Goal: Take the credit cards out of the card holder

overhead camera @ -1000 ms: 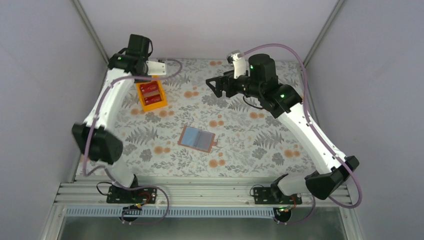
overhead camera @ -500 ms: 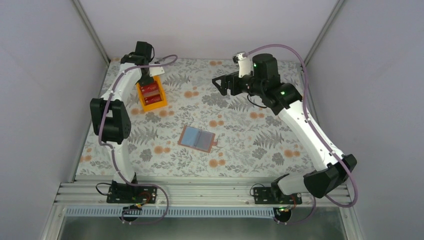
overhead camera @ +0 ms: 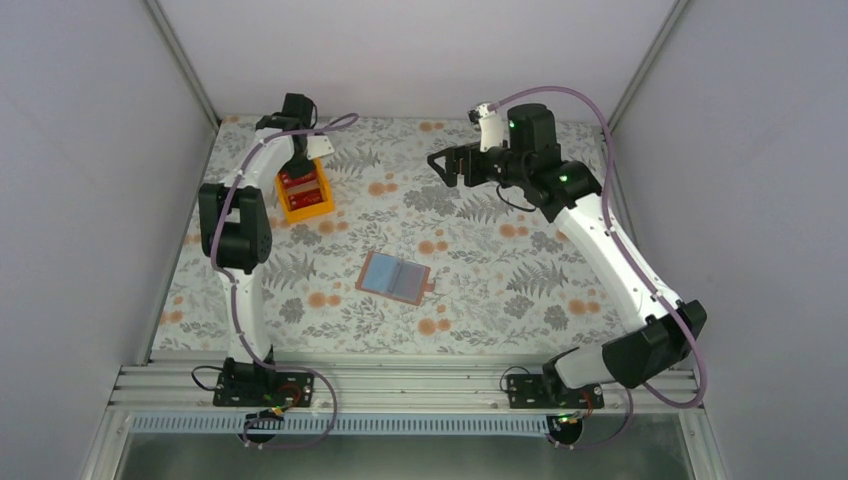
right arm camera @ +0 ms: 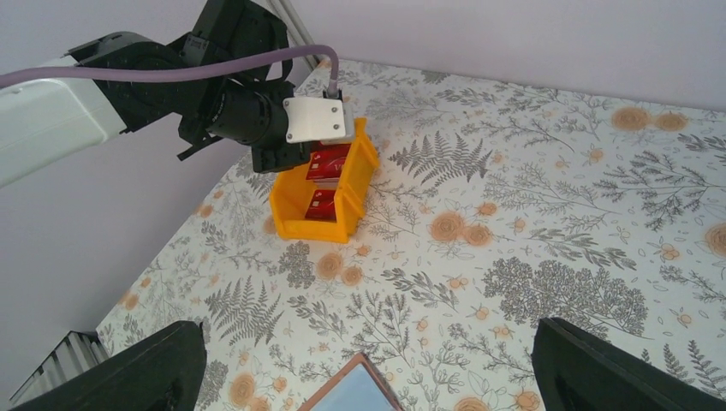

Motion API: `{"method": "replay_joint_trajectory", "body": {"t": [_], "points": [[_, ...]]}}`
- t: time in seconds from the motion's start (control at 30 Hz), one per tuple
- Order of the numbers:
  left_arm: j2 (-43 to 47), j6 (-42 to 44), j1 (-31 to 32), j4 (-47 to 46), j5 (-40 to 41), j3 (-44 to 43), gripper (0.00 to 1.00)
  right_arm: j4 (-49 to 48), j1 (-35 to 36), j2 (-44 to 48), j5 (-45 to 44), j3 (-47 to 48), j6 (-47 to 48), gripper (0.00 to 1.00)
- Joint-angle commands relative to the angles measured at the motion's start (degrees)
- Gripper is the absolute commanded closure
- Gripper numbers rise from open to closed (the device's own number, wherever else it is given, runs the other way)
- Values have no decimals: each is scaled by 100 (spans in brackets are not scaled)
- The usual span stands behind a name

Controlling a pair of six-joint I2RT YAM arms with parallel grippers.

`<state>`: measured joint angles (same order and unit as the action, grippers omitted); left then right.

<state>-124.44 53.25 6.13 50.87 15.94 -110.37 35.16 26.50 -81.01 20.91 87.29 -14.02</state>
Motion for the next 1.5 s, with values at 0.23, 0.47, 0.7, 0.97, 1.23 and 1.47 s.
{"method": "replay_joint_trajectory", "body": {"t": [0.23,0.47,0.7,0.97,1.23,1.47], "points": [[-251,79,-22,-713,590,452,98,-176,-219,-228,468,52,69,4],[-265,324,-12,-1255,916,693,96,-99,-275,-207,589,45,157,3],[-236,185,-20,-602,592,279,55,-118,-311,-210,663,41,155,3],[-33,310,-11,75,380,-181,24,-23,-317,-243,836,35,184,4],[1126,-825,23,1015,-1334,-497,22,126,-287,-474,927,-662,-22,18],[3099,-2814,319,323,-5210,2273,16,-691,419,-1067,1017,-2327,-734,42]]}}
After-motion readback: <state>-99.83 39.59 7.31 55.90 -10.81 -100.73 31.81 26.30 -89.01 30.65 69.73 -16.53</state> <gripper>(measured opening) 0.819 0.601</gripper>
